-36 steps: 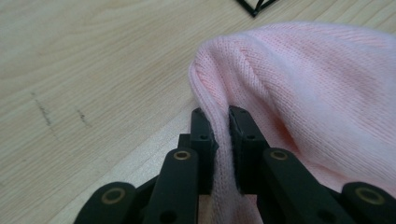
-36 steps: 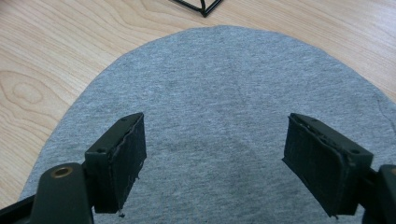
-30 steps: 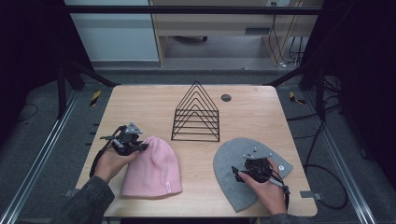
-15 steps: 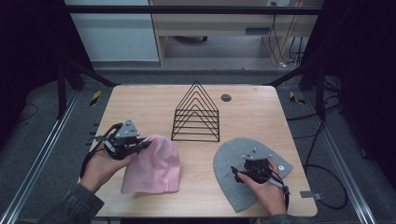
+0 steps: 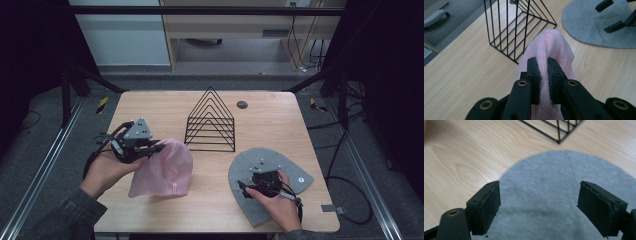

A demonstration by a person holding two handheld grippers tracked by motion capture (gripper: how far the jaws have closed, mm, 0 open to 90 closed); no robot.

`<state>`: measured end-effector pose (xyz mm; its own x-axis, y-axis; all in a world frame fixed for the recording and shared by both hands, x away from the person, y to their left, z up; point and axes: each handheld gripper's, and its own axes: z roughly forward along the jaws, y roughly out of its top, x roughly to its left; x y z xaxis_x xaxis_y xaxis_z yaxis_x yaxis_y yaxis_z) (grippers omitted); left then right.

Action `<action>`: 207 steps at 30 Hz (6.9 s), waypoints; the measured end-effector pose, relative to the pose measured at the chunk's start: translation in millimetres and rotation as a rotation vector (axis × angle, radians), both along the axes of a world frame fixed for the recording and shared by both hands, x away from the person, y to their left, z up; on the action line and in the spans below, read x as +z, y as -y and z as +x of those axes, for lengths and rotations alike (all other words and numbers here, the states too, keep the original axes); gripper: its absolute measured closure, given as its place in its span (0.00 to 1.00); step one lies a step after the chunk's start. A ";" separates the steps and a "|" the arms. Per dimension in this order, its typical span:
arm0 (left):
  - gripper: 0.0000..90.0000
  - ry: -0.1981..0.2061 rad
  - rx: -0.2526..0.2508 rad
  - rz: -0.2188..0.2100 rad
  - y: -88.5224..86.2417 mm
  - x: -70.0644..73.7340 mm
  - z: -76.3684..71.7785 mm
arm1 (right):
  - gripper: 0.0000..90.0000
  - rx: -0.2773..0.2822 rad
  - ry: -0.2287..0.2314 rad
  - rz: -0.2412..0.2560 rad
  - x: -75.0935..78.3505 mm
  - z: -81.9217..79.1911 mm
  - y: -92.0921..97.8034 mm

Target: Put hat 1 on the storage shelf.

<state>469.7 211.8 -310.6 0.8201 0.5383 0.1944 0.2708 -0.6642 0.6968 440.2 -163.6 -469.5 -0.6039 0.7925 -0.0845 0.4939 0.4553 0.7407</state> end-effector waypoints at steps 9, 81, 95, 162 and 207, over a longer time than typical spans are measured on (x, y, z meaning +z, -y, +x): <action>0.91 0.034 0.007 -0.008 2.0 19.6 3.7 | 0.27 0.093 0.030 0.011 30.1 -0.8 -35.6; 0.90 0.077 0.030 -0.267 34.2 116.3 132.1 | 0.91 0.300 0.050 0.152 179.3 131.3 -64.4; 0.89 0.042 0.041 -0.292 49.0 121.8 177.9 | 0.91 0.222 0.040 0.196 181.3 167.2 -39.9; 0.90 -0.009 -0.099 -0.242 96.4 42.6 146.0 | 0.53 0.076 -0.016 0.071 100.7 146.9 1.0; 0.62 -0.071 0.014 -0.260 59.2 -23.0 124.3 | 0.46 -0.045 -0.072 0.016 78.9 135.3 43.8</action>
